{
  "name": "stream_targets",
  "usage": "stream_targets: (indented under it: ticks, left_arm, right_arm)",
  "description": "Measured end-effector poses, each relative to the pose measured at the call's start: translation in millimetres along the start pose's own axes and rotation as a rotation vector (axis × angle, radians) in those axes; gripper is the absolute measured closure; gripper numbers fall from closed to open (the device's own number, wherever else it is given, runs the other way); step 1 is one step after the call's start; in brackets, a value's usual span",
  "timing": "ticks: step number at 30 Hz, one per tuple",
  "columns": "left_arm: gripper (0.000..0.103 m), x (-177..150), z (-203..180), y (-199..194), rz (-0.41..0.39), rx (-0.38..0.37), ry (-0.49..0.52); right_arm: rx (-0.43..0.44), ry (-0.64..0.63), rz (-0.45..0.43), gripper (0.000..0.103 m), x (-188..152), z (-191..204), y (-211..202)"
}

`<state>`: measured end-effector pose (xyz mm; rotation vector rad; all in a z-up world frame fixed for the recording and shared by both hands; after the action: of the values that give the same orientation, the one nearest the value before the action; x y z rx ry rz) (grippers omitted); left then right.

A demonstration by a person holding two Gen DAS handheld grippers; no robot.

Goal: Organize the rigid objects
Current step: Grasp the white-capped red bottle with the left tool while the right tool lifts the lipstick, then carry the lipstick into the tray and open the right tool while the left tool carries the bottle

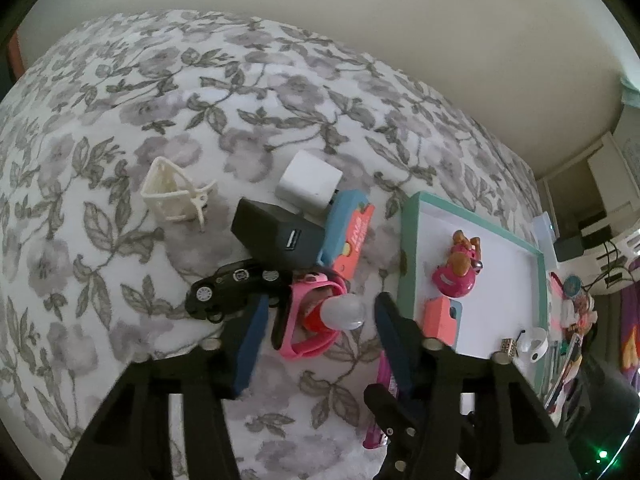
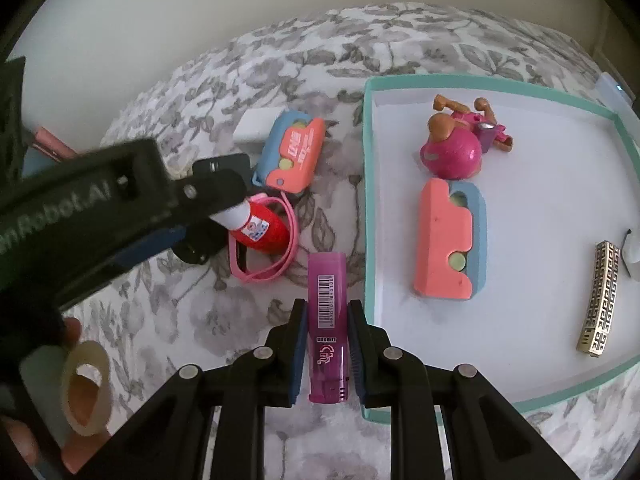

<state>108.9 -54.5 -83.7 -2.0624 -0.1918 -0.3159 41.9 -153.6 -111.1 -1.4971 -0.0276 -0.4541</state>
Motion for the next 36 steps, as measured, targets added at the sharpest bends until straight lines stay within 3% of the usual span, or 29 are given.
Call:
stream_targets:
  ticks: [7,16,25,30,36]
  left_arm:
    - [0.08,-1.8,-5.3,9.3,0.019,0.012,0.033]
    - [0.082,-2.2,-8.3,5.5,0.01,0.004,0.053]
    - [0.083,6.5,-21.9,-31.2,-0.108,-0.024,0.087]
    - [0.083,4.3,-36.2,-34.4,-0.12,-0.039,0.122]
    - [0.083,-6.4,-62.5,-21.3,-0.073,-0.062,0.185]
  right_arm:
    - [0.009,0.003,-0.008,0.082,1.7,-5.6,-6.0]
    - [0.017,0.024,-0.02,0.082,0.5,1.6,-2.0]
    - [0.033,0.075,-0.084,0.082,7.0,-15.4,-24.3]
    - [-0.04,0.098,-0.132,0.082,12.9,-35.0,-33.5]
    - [-0.177,0.186,-0.158,0.082,16.9,-81.8,-35.9]
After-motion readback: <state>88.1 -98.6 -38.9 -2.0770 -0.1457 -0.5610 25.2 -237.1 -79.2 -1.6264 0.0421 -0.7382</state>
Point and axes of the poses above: each gripper's, at about its wrist camera, not at the fingertips, and y roughly the way its jaws point, z to its left, x to its top, the point moved 5 cm from there along y, roughly the way its jaws point, and after that the axes turned 11 degrees about -x, right-handed, at the moved point
